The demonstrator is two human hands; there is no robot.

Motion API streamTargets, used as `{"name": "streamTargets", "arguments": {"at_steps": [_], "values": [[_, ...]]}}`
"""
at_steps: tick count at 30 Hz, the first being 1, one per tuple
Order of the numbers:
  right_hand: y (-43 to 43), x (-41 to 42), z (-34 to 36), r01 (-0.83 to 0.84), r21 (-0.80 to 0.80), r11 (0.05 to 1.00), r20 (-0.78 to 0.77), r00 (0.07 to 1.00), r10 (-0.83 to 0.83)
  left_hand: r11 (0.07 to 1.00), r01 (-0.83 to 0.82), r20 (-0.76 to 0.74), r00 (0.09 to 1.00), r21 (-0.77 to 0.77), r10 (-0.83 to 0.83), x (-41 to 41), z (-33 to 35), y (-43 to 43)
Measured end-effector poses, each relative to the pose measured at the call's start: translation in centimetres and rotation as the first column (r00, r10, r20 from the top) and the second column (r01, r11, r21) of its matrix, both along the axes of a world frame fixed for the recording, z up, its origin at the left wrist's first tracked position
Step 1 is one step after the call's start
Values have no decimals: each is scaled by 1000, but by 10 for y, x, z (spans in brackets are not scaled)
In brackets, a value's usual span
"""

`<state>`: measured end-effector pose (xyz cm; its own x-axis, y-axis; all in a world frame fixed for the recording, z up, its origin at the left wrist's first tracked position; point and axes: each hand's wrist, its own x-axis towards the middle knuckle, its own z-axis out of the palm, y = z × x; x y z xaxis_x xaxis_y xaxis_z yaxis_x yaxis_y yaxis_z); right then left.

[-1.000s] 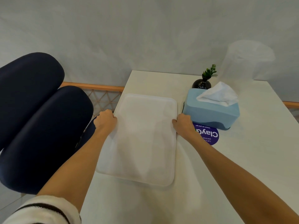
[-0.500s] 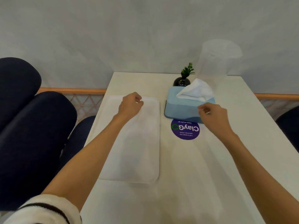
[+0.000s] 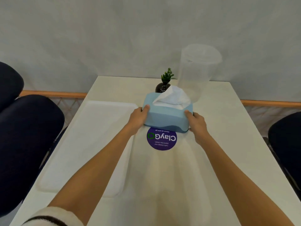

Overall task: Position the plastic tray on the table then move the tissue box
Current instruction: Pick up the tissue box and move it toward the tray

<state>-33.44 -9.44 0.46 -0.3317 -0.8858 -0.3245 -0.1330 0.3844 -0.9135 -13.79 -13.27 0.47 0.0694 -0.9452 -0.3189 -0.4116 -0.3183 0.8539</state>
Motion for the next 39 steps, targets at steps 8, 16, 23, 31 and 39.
{"name": "streamTargets", "arguments": {"at_steps": [8,16,23,31,39], "values": [[9,5,-2,-99,-104,990,-54,994,94,999,-31,-6,1000,-9,31,8,1,2],[-21,51,31,-199,-273,941,-118,978,173,985,-108,-85,992,-135,98,66,33,-17],[-99,138,34,-313,-227,922,-119,949,292,978,-165,-84,984,-131,155,169,33,-91],[-184,215,12,-265,-163,950,-36,964,263,983,-154,-48,988,-100,149,231,26,-160],[-223,241,-20,-224,-98,970,-30,975,222,995,-75,-3,997,-64,75,254,-4,-201]]}}
